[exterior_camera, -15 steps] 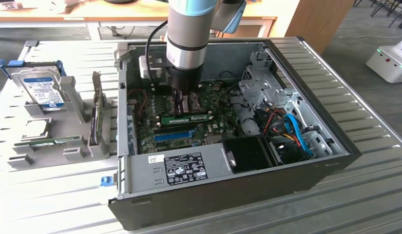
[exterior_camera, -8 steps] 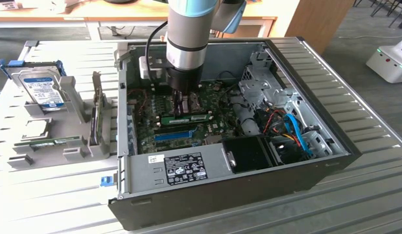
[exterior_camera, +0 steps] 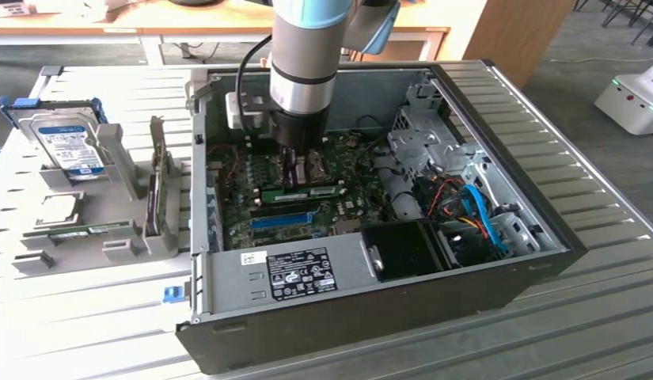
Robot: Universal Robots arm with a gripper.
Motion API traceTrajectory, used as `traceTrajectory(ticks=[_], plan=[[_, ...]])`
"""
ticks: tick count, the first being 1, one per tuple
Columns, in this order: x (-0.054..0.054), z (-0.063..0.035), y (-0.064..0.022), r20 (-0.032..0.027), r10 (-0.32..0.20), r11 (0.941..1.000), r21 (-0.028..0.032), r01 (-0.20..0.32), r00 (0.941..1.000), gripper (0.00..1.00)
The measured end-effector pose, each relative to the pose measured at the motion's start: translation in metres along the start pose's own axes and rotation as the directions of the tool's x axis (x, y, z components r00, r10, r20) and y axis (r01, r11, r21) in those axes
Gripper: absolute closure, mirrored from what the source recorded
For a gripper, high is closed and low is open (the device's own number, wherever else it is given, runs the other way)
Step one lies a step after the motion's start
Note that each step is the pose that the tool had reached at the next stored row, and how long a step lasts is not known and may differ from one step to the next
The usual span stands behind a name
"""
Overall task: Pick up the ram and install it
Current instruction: 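Press down the ram until it locks into place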
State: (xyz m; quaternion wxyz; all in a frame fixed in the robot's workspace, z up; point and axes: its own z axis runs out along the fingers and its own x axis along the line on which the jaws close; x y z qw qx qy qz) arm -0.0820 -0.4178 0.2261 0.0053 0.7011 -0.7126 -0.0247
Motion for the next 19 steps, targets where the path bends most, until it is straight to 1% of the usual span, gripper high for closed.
traceTrajectory(ticks=[19], plan=[[0.0, 0.0013, 0.0, -0.0001, 0.0, 1.0, -0.0001, 0.0, 1.0, 0.89]])
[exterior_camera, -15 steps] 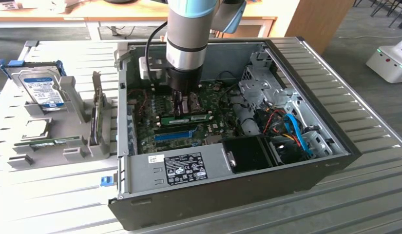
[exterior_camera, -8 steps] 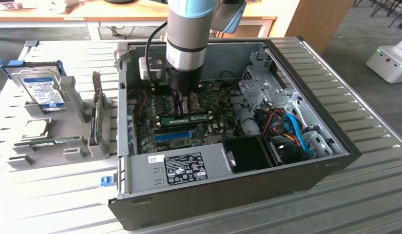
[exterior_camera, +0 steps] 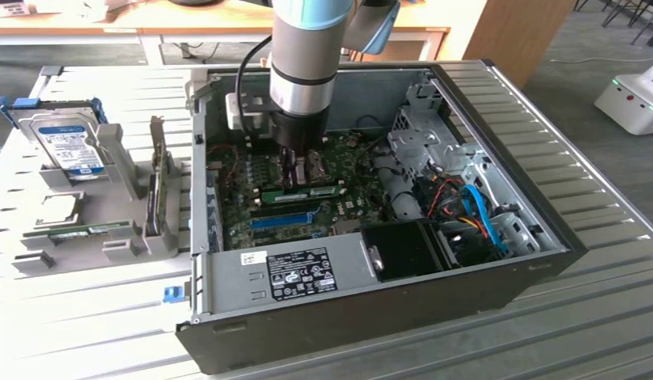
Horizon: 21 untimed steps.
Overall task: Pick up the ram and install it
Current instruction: 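Press down the ram until it locks into place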
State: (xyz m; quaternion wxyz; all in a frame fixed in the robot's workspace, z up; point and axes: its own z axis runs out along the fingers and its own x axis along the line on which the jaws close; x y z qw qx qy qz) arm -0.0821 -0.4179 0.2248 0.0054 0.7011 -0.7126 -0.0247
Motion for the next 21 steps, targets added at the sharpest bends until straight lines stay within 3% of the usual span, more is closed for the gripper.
traceTrajectory(ticks=[21], plan=[[0.0001, 0.0019, -0.0001, -0.0001, 0.0, 1.0, 0.0, 0.0, 1.0, 0.89]])
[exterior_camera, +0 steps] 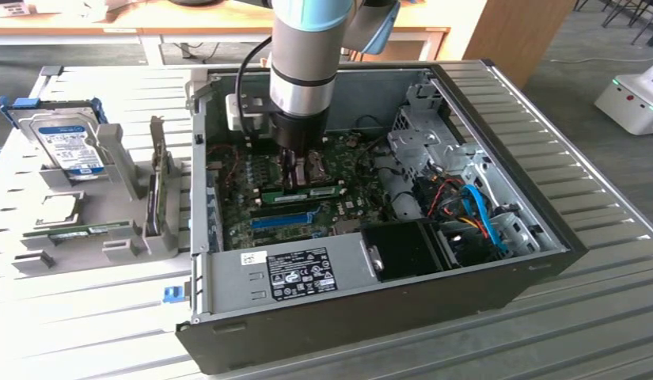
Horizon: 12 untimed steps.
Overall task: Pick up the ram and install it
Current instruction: 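Press down the ram until it locks into place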
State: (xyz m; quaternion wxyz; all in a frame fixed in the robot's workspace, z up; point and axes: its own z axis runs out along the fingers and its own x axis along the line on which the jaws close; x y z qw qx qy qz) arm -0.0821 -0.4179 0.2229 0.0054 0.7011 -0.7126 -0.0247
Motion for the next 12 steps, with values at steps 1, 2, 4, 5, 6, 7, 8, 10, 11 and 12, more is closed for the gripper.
traceTrajectory(ticks=[1, 2, 4, 5, 6, 7, 8, 10, 11, 12], plan=[[0.0, 0.0001, 0.0, 0.0002, 0.0, 1.0, 0.0, 0.0, 1.0, 0.89], [0.0, 0.0001, 0.0, 0.0001, 0.0, 1.0, 0.0001, 0.0, 1.0, 0.89], [0.0, 0.0001, 0.0, 0.0, 0.0, 1.0, 0.0, 0.0, 1.0, 0.89], [0.0, 0.0001, 0.0, 0.0, 0.0, 1.0, 0.0, 0.0, 1.0, 0.89], [0.0, 0.0002, 0.0, 0.0, 0.0, 1.0, 0.0, 0.0, 1.0, 0.89], [0.0, 0.0002, 0.0, 0.0003, 0.0, 1.0, 0.0001, 0.0, 1.0, 0.89], [0.0, 0.0003, 0.0, 0.0003, 0.0, 1.0, 0.0001, 0.0, 1.0, 0.89], [0.0, 0.0002, 0.0, 0.0002, 0.0, 1.0, 0.0001, 0.0, 1.0, 0.89], [0.0, 0.0003, 0.0, 0.0003, 0.0, 1.0, 0.0002, 0.0, 1.0, 0.89], [0.0, 0.0003, 0.0, 0.0002, 0.0, 1.0, 0.0001, 0.0, 1.0, 0.89]])
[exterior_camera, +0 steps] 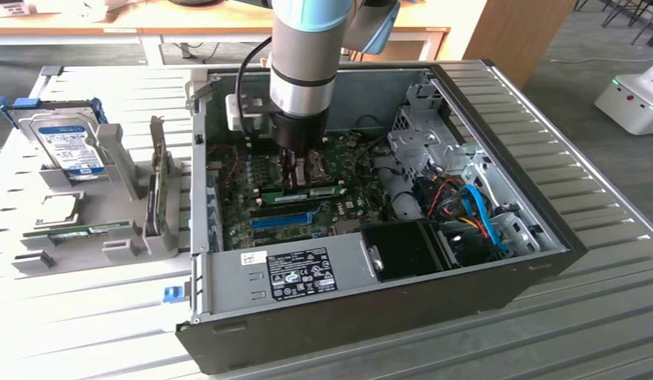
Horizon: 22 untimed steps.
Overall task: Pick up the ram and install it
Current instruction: 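Press down the ram until it locks into place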
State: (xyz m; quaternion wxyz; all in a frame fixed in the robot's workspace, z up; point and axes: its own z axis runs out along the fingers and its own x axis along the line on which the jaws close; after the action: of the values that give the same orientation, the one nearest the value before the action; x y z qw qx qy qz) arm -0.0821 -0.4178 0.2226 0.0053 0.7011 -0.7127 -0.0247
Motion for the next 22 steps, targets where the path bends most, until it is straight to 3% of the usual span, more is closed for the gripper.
traceTrajectory(ticks=[22], plan=[[0.0, 0.0004, 0.0, -0.0001, 0.0, 1.0, -0.0001, 0.0, 1.0, 0.89]])
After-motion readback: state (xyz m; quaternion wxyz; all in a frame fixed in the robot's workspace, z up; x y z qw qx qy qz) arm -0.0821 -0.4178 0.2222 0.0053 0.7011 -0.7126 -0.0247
